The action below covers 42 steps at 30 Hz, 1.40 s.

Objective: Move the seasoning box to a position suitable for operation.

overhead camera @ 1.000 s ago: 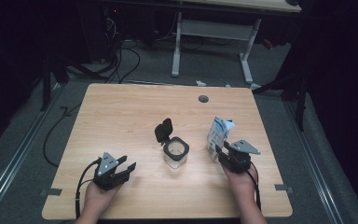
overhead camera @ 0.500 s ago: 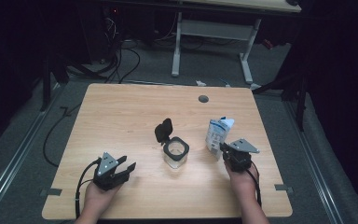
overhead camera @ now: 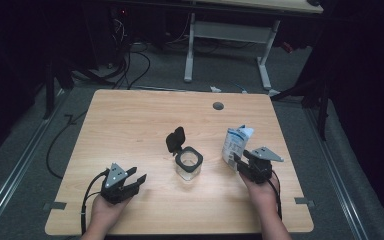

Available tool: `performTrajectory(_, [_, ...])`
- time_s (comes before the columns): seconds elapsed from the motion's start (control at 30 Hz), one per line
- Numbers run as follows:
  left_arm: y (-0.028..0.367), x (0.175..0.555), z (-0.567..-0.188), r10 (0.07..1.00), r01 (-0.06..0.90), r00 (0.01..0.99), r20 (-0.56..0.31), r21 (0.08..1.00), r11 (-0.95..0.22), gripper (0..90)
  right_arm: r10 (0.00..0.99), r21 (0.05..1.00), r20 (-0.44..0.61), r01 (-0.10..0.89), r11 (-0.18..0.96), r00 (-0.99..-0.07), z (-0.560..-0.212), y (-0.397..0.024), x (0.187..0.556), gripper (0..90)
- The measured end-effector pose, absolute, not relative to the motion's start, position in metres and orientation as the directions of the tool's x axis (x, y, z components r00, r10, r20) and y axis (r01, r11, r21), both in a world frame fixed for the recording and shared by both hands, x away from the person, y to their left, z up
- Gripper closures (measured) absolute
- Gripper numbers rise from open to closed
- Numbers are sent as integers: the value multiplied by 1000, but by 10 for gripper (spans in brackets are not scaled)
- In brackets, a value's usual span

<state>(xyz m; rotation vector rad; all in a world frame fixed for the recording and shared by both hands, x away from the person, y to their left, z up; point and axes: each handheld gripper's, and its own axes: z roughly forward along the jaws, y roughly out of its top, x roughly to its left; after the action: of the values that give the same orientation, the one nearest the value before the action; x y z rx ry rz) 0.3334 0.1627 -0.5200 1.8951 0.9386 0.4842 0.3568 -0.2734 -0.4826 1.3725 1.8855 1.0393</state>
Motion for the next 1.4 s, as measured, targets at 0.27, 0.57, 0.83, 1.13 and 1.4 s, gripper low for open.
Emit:
performTrajectory(0.27, [165,334,-520,778,410,625,-59,874,-263,521,964,857,-14,493,149,-266,-486,-268,368,435])
performTrajectory(0.57, [167,334,-520,781,412,621,-66,875,-254,522,962,862,-34,479,166,-272,-485,-265,370,585])
performTrajectory(0.83, [167,335,-521,781,414,621,-67,874,-253,522,958,870,-44,460,176,-282,-486,-267,367,746])
performTrajectory(1.13, [167,335,-521,780,415,622,-67,873,-255,521,956,888,10,442,126,-293,-488,-274,364,829])
performTrajectory(1.4, [167,334,-521,777,413,626,-68,874,-257,512,952,881,-37,440,175,-305,-489,-271,362,876])
